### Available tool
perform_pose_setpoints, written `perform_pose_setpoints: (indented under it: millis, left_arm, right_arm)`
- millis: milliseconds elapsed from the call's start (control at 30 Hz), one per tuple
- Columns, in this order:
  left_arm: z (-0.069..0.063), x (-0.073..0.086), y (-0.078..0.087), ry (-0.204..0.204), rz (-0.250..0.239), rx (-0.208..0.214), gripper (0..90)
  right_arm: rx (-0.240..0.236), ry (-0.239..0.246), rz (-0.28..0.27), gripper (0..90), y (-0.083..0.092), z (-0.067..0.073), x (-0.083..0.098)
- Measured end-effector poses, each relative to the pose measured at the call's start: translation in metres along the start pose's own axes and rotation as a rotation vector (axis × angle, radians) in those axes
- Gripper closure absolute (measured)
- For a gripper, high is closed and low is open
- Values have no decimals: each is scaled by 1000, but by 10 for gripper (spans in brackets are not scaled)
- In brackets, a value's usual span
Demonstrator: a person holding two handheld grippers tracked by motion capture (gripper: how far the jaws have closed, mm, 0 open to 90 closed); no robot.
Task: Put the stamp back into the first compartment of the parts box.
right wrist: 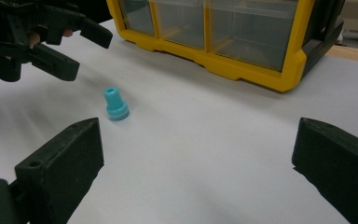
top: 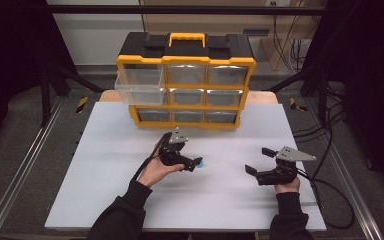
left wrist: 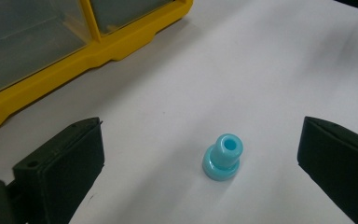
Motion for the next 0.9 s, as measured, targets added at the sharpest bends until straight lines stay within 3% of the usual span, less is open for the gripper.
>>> perform_pose_setpoints:
  millis: [567,900]
  left_arm:
    - [-6,7,-13,-4,42,14,137]
    - [-11,11,-17,-24,72,28,275]
  right_arm:
    - [-2,0,1,26,0,0,0]
    - [-2,0,1,26,0,0,0]
Point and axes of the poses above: each handheld gripper's, and its own axes: y roughly backward along the jaws, x roughly out of its underside, z roughly to its left, the point moved 9 cm from there along -y, roughly forward along the jaws, and after that the axes turned 3 degrees about -z, right-handed, at the moved point
